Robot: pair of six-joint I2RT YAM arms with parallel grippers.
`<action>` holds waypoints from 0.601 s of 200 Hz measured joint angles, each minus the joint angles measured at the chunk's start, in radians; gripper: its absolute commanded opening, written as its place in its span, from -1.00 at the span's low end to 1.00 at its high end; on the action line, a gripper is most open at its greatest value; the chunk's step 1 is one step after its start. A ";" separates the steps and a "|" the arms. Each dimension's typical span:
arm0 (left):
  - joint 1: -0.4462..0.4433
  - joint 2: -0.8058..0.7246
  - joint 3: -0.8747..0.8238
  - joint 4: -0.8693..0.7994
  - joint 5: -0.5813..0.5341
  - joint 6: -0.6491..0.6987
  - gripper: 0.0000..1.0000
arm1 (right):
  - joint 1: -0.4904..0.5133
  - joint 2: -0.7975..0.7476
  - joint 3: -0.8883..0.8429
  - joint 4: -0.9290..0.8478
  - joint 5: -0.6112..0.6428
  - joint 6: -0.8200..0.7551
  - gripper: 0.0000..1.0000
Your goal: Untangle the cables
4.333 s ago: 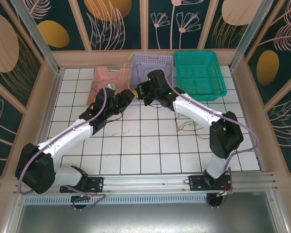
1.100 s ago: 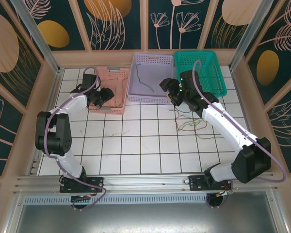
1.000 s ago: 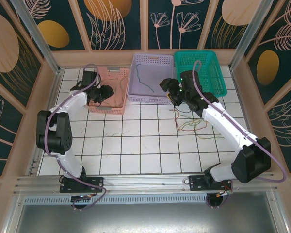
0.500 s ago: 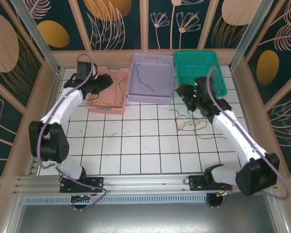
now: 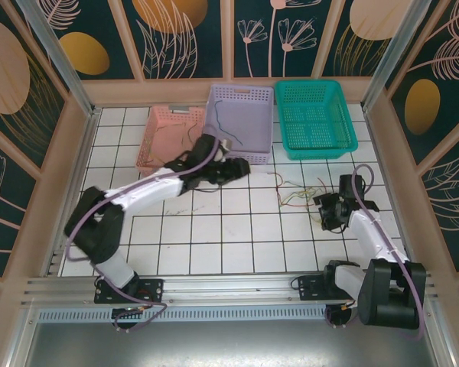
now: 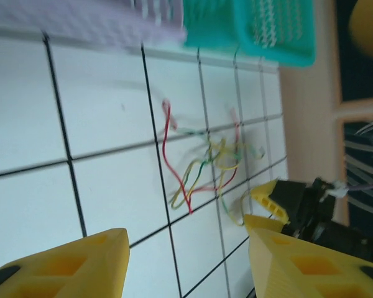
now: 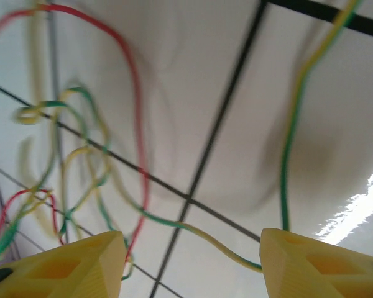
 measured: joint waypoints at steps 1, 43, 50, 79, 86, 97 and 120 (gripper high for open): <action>-0.005 0.010 0.005 0.002 0.001 -0.002 0.09 | 0.000 -0.001 -0.002 0.000 0.000 0.001 0.19; -0.127 0.248 0.127 0.044 0.026 -0.036 0.11 | 0.000 -0.024 0.000 -0.009 0.008 0.015 0.20; -0.143 0.268 0.139 0.049 0.027 -0.044 0.11 | 0.000 -0.031 0.000 -0.010 0.008 0.023 0.21; -0.176 0.291 0.159 0.055 0.025 -0.063 0.12 | 0.000 -0.094 0.002 -0.064 0.012 0.079 0.22; -0.177 0.293 0.166 0.055 0.025 -0.066 0.13 | 0.000 -0.118 0.004 -0.083 0.013 0.097 0.21; -0.180 0.299 0.185 0.055 0.025 -0.069 0.13 | 0.000 -0.149 0.009 -0.106 0.013 0.122 0.22; -0.188 0.339 0.244 0.053 0.022 -0.068 0.12 | 0.003 -0.188 0.013 -0.140 0.012 0.172 0.22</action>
